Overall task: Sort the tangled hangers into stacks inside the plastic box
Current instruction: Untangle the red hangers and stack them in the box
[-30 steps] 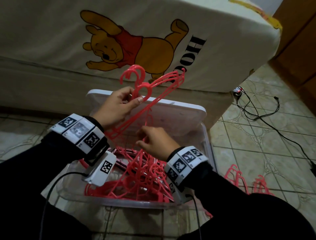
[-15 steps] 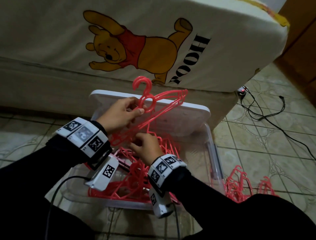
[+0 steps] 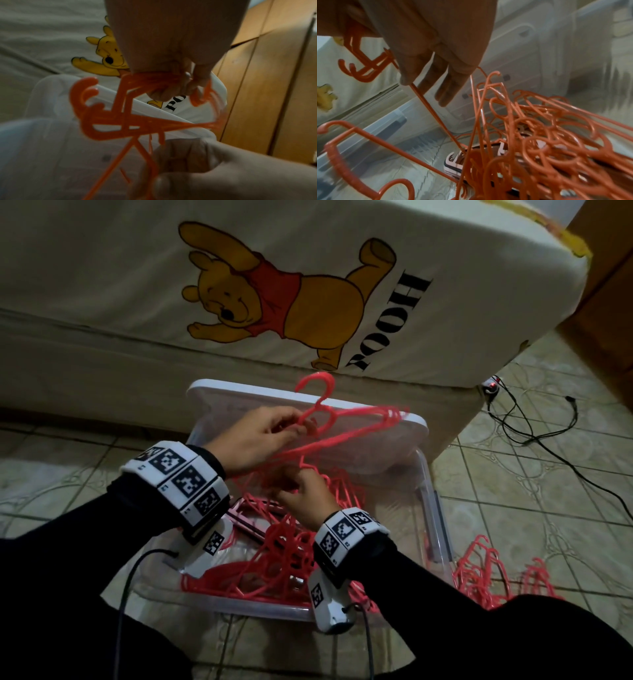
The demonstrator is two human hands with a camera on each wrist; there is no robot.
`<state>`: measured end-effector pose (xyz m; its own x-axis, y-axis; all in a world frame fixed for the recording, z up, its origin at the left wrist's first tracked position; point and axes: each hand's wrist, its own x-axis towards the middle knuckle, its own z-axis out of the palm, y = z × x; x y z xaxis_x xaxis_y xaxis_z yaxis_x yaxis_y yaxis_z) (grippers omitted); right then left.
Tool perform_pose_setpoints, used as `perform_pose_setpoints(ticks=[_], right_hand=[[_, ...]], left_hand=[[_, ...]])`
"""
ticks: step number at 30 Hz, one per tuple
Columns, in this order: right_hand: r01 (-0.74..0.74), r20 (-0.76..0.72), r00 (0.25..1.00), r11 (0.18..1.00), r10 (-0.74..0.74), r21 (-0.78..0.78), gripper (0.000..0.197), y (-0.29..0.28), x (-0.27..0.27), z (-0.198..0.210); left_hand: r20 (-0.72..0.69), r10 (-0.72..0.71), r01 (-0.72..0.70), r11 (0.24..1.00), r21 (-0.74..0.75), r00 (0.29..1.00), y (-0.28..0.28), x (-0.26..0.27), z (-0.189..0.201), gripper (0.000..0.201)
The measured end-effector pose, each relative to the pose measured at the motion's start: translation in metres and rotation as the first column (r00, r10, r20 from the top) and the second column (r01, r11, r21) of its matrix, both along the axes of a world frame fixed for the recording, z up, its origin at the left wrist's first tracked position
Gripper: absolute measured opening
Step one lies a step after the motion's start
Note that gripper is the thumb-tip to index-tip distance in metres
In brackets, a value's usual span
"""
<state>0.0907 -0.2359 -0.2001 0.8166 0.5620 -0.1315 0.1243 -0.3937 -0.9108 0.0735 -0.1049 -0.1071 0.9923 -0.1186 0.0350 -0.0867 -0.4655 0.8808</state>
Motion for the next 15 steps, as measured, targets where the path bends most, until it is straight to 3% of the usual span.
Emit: perform_pose_setpoints(ticks=[4,8,10,15], right_hand=[[0.012,-0.103,0.995,1.0,-0.013,-0.015,0.03,-0.0003,-0.0001,-0.0038],[-0.003,-0.201,0.979,0.994,0.026,0.113,0.024,0.0012,-0.0044,-0.0014],[0.015,-0.223,0.975,0.987,0.021,0.158,0.02,0.0031,-0.0066,-0.0004],[0.037,-0.271,0.962,0.983,0.014,0.182,0.021,0.0013,0.0006,0.0014]], left_hand=[[0.002,-0.096,0.095,0.981,0.171,0.995,0.002,-0.0036,-0.002,0.018],[0.028,0.016,-0.025,0.916,0.4,0.999,0.0079,-0.0028,-0.0038,0.043],[0.025,0.059,-0.064,0.897,0.438,0.998,0.0098,-0.0016,-0.0054,0.05],[0.046,0.089,-0.099,0.929,0.357,0.995,0.0083,-0.0013,-0.0083,0.03]])
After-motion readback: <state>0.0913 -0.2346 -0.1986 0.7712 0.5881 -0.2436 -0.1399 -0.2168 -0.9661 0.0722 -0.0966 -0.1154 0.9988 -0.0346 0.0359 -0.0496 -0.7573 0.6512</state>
